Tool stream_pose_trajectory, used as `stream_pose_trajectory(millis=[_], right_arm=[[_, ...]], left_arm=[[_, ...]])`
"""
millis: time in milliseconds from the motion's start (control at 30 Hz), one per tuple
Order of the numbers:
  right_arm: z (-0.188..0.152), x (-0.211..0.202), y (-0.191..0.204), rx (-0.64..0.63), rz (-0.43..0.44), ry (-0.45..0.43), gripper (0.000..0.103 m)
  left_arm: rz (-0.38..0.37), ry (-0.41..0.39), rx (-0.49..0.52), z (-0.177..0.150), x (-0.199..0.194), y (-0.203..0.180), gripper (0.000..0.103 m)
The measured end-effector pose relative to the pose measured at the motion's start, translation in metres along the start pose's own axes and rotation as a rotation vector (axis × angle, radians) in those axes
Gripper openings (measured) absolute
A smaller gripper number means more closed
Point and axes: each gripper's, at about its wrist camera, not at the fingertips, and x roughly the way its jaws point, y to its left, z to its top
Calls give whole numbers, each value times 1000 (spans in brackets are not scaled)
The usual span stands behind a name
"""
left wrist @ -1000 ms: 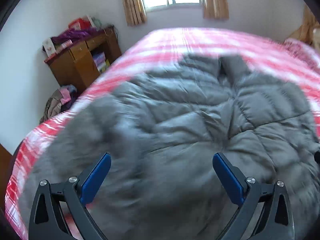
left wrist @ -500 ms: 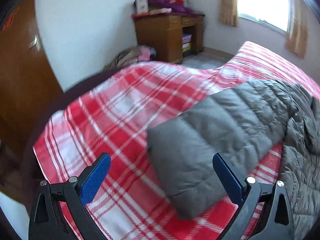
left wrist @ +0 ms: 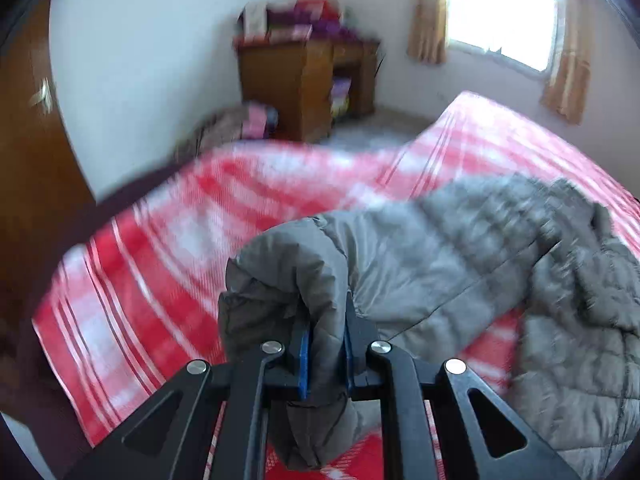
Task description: Fold large clothes
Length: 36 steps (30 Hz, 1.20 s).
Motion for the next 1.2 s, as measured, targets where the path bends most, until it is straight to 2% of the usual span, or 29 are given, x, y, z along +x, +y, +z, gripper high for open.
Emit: stream_pose_trajectory(millis=[133, 233, 400, 533, 667, 800, 833, 867, 900, 933, 967, 1033, 1200], right_arm=[[0, 2, -19, 51, -41, -9, 92], [0, 0, -33, 104, -46, -24, 92], [-2, -6, -48, 153, -48, -42, 92], [-8, -6, -59, 172, -50, -35, 92], [-15, -4, -71, 209, -59, -30, 92], [-25, 3, -80, 248, -61, -11, 92], [-28, 6, -82, 257, -59, 1, 92], [-31, 9, -82, 261, -59, 9, 92], [-35, 11, -83, 268, -59, 21, 92], [-39, 13, -84, 272, -58, 32, 92], [-42, 15, -85, 275, -55, 43, 92], [-45, 14, -86, 271, -45, 60, 92], [-31, 0, -90, 228, -59, 68, 92]], left_arm=[[-25, -141, 87, 33, -47, -38, 11], [-71, -193, 139, 51, -70, -73, 11], [-176, -252, 258, 59, -94, -168, 10], [-267, -280, 369, 46, -110, -254, 9], [-358, -280, 480, 17, -117, -333, 9], [-371, -275, 554, -15, -115, -391, 11], [-361, -257, 575, -22, -113, -404, 18], [-352, -231, 597, -28, -110, -413, 34], [-351, -216, 606, -32, -108, -419, 44], [-353, -219, 604, -37, -108, -422, 61], [-351, -235, 600, -39, -110, -421, 73], [-326, -280, 603, -42, -109, -412, 78], [-254, -278, 567, -28, -83, -366, 81]])
